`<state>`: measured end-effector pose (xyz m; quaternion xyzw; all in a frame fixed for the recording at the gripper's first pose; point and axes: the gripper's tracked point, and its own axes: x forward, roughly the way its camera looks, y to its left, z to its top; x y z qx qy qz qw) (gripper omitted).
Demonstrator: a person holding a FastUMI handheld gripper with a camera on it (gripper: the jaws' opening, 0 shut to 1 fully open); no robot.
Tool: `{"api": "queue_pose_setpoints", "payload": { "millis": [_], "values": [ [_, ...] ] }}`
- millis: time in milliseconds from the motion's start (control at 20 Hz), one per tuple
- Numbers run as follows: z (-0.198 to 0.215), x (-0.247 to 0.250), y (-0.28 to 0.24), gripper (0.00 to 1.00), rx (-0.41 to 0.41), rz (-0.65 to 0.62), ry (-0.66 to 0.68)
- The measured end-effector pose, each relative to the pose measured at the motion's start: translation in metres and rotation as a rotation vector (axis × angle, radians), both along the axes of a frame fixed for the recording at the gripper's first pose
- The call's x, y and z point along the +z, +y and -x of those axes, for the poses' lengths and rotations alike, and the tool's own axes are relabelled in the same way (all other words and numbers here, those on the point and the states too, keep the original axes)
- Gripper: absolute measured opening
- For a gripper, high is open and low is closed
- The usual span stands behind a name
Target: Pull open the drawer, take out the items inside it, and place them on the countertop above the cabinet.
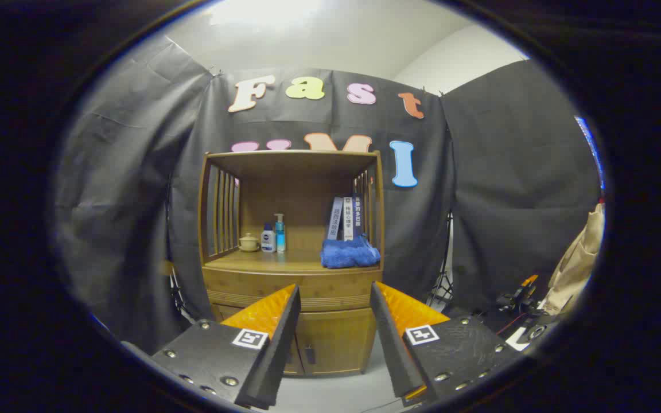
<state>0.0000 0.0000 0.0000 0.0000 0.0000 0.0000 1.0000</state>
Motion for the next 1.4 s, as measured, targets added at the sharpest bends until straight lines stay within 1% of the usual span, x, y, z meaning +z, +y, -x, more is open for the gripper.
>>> {"api": "queue_pose_setpoints", "payload": {
  "millis": [650,900,1050,1150,1400],
  "values": [
    [-0.006,-0.004,-0.001,0.72,-0.003,-0.006,0.013],
    [-0.017,-0.005,0.001,0.72,-0.004,0.005,0.008],
    [-0.037,-0.005,0.008,0.72,-0.016,0.024,-0.007],
    [-0.059,-0.013,0.019,0.72,-0.009,0.029,0.013],
    [-0.13,-0.047,0.066,0.73,0.067,-0.03,0.077]
  ]
}}
